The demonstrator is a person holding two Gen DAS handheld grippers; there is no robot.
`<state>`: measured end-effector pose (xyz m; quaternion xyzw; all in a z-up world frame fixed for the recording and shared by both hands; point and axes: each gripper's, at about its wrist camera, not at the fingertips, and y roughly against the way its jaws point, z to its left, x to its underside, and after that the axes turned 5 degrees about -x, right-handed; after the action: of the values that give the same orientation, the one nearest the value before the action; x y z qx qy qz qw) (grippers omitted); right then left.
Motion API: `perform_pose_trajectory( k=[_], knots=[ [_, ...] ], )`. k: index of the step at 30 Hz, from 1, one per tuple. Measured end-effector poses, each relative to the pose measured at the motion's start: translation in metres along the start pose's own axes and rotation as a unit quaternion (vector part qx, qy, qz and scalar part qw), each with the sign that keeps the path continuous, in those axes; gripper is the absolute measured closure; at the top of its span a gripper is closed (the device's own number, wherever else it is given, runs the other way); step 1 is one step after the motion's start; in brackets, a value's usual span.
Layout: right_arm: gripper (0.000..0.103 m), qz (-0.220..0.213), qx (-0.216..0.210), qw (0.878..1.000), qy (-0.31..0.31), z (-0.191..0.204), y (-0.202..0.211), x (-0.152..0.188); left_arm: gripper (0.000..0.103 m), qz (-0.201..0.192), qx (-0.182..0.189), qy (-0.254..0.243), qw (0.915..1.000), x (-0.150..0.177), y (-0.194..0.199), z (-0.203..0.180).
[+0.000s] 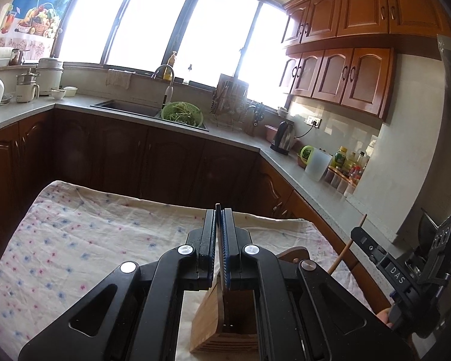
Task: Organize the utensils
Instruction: 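Lower both chopsticks into the holder slots and open both tools, then move both open tools back down to the remaining utensils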
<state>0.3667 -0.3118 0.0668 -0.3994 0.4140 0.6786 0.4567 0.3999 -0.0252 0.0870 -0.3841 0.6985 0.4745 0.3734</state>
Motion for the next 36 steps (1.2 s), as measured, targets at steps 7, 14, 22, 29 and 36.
perform_pose_trajectory(
  k=[7, 14, 22, 29, 36],
  knots=[
    [0.091, 0.016, 0.001, 1.0, 0.0, 0.0, -0.001, -0.002, 0.081, 0.009, -0.002, 0.012, 0.9999, -0.005, 0.004, 0.005],
    [0.032, 0.007, -0.024, 0.999, -0.021, -0.004, 0.023, -0.011, 0.023, -0.005, -0.024, 0.027, 0.9993, -0.005, 0.032, 0.014],
    [0.004, 0.02, -0.058, 0.997, -0.043, -0.006, 0.061, -0.008, 0.012, 0.014, -0.043, 0.017, 0.9988, 0.016, 0.069, 0.022],
    [0.004, 0.051, -0.066, 0.996, -0.032, -0.001, 0.108, 0.008, 0.011, 0.045, -0.047, 0.006, 0.9979, 0.044, 0.107, 0.023],
    [0.004, 0.102, -0.045, 0.993, -0.025, -0.004, 0.153, 0.042, 0.011, 0.093, -0.05, -0.005, 0.9944, 0.083, 0.137, 0.021]
  ],
)
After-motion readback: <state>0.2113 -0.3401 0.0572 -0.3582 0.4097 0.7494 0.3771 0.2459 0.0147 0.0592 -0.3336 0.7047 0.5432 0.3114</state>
